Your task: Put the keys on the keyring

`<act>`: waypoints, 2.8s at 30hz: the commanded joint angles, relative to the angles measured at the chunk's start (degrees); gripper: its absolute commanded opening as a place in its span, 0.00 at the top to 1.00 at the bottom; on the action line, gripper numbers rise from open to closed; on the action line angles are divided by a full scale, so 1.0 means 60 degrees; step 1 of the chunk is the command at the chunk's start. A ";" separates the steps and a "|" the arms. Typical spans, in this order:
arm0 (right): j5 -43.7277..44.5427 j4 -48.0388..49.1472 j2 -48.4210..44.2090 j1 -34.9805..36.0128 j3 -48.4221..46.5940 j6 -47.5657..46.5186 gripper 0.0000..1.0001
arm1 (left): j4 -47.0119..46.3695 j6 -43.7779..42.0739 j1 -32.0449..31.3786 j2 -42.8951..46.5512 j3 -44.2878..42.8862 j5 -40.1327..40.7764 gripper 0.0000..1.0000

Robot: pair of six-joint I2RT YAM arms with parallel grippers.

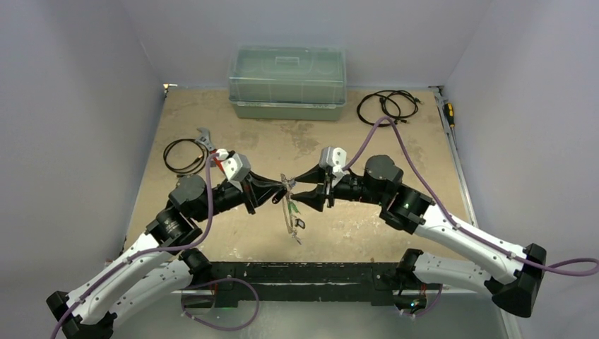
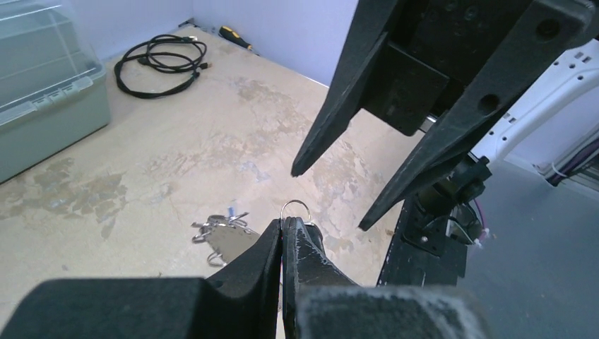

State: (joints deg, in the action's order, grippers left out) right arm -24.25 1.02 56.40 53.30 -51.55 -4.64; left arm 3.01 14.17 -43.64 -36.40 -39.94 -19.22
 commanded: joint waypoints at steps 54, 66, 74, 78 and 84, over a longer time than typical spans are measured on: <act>0.1537 0.1712 0.0808 -0.1180 0.1357 0.3814 0.54 | 0.1140 -0.0374 -0.0044 0.0166 -0.0118 0.2759 1.00; 0.1877 0.0586 0.1968 0.1976 0.2326 0.3187 0.44 | 0.2521 -0.1116 -0.0036 -0.1119 -0.0494 0.3605 0.69; 0.1549 0.1800 0.3275 0.2279 0.2594 0.3525 0.48 | 0.2825 -0.0972 -0.0023 -0.0887 -0.0338 0.3731 0.44; 0.1171 0.2144 0.4046 0.2304 0.2495 0.3244 0.57 | 0.2810 -0.0956 -0.0027 -0.0526 -0.0286 0.4110 0.44; 0.0896 0.2460 0.4916 0.2338 0.2332 0.2931 0.58 | 0.2853 -0.0948 -0.0031 -0.0159 -0.0257 0.4715 0.44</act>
State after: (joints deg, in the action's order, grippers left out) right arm -16.45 12.01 84.20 66.87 -35.99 15.22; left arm 20.69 8.34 -43.64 -38.74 -41.63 5.41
